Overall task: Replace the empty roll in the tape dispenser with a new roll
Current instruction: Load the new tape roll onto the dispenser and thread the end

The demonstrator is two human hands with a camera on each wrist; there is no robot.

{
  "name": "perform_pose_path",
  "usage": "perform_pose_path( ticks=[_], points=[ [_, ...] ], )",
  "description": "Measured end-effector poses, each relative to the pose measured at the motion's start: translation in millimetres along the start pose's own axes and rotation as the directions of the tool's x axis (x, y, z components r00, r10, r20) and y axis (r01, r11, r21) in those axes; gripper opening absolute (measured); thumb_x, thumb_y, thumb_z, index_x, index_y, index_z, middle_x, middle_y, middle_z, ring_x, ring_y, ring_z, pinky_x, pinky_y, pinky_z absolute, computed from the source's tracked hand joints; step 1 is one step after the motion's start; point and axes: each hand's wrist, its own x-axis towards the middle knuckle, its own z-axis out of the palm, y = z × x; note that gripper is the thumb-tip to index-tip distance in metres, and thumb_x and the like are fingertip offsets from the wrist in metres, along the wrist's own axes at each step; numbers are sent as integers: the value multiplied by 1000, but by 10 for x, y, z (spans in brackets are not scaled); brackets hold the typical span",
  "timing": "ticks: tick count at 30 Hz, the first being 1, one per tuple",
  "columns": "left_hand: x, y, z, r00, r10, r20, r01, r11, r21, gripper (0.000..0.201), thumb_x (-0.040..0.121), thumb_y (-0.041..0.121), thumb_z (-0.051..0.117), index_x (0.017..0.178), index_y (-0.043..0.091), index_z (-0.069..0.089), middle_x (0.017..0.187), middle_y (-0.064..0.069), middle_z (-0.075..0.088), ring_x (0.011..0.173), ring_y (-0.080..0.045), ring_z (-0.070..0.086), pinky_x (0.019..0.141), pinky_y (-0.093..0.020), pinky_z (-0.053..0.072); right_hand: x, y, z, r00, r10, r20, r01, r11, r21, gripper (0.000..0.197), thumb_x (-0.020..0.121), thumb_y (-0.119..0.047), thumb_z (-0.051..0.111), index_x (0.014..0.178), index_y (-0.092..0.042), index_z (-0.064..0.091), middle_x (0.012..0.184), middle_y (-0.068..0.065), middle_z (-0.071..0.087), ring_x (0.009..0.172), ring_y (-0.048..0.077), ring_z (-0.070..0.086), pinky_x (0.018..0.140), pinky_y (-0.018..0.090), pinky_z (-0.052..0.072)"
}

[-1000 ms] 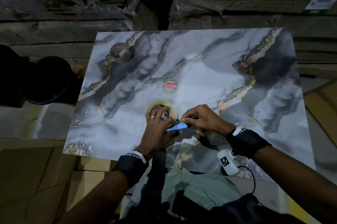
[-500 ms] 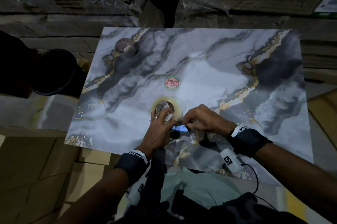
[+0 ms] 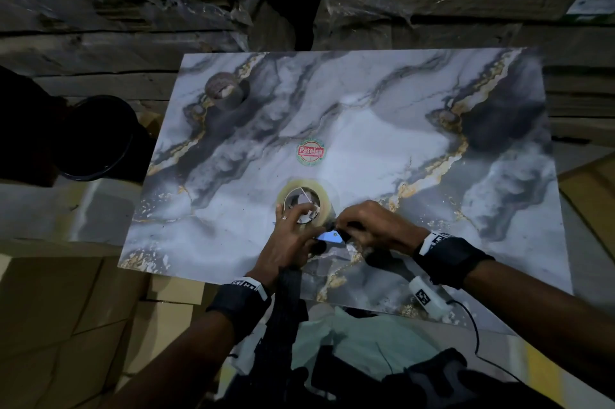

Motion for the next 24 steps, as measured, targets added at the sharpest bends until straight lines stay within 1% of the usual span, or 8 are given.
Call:
perform_pose_path(
  ticks=[4, 7, 9, 12, 14, 17, 19, 24],
  points=[
    [-24, 5, -19, 997, -80, 12, 80, 997, -24, 34, 76, 22, 86, 108, 19, 74, 129, -8, 54, 111, -31, 61, 85, -57, 55, -38, 55, 69, 998, 46, -38, -46, 999, 1, 12, 84, -5, 65, 88, -14, 73, 82, 1, 74, 72, 19, 67, 63, 33, 52],
    [14, 112, -159, 986, -164, -38, 161, 984, -77, 52, 75, 35, 87, 120, 21, 67, 132, -1, 49, 120, -28, 55, 83, -43, 58, -68, 34, 89, 995, 73, -63, -72, 997, 16, 13, 84, -5, 64, 87, -15, 73, 81, 0, 73, 71, 18, 66, 62, 30, 50],
    [86, 120, -282, 985, -166, -43, 164, 986, -42, 67, 70, 46, 88, 128, 24, 61, 134, -1, 46, 121, -27, 50, 88, -39, 55, -84, 9, 106, 994, 76, -78, -75, 997, 15, 15, 82, -7, 63, 87, -16, 73, 81, 0, 73, 71, 18, 65, 61, 30, 48],
    [241, -65, -408, 974, -208, 94, 206, 978, 39, 110, 57, 66, 84, 151, 27, 40, 150, -8, 33, 135, -33, 36, 108, -44, 41, -99, -4, 123, 988, 113, -104, -109, 993, 39, 17, 82, -10, 61, 89, -18, 75, 84, -2, 75, 72, 15, 66, 62, 28, 49],
    [356, -250, -433, 940, -222, 260, 219, 975, 38, 132, 52, 73, 80, 161, 28, 20, 159, -12, 25, 144, -35, 26, 110, -47, 37, -111, -13, 131, 983, 140, -122, -133, 989, 62, 18, 83, -11, 62, 91, -18, 77, 86, -3, 76, 73, 12, 67, 62, 26, 50],
    [501, -469, -376, 904, -137, 405, 137, 990, 27, 125, 60, 54, 84, 162, 26, 17, 154, -9, 33, 142, -31, 35, 111, -45, 43, -139, -40, 140, 976, 164, -141, -154, 985, 80, 18, 84, -13, 62, 91, -19, 78, 87, -5, 77, 75, 11, 70, 64, 30, 54],
    [593, -516, -367, 894, -128, 429, 117, 992, 51, 118, 60, 40, 85, 158, 26, 22, 144, -5, 39, 126, -31, 48, 100, -47, 51, -155, -62, 137, 971, 180, -158, -168, 982, 87, 18, 83, -13, 62, 90, -19, 78, 86, -6, 77, 74, 10, 70, 65, 33, 55],
    [669, -471, -367, 880, -143, 453, 127, 990, 66, 123, 43, 41, 89, 148, 27, 27, 132, -2, 37, 106, -30, 54, 80, -44, 57, -142, -121, 79, 959, 215, -183, -199, 975, 102, 18, 84, -18, 62, 90, -18, 78, 89, -6, 78, 80, 8, 72, 69, 30, 58]
  ],
)
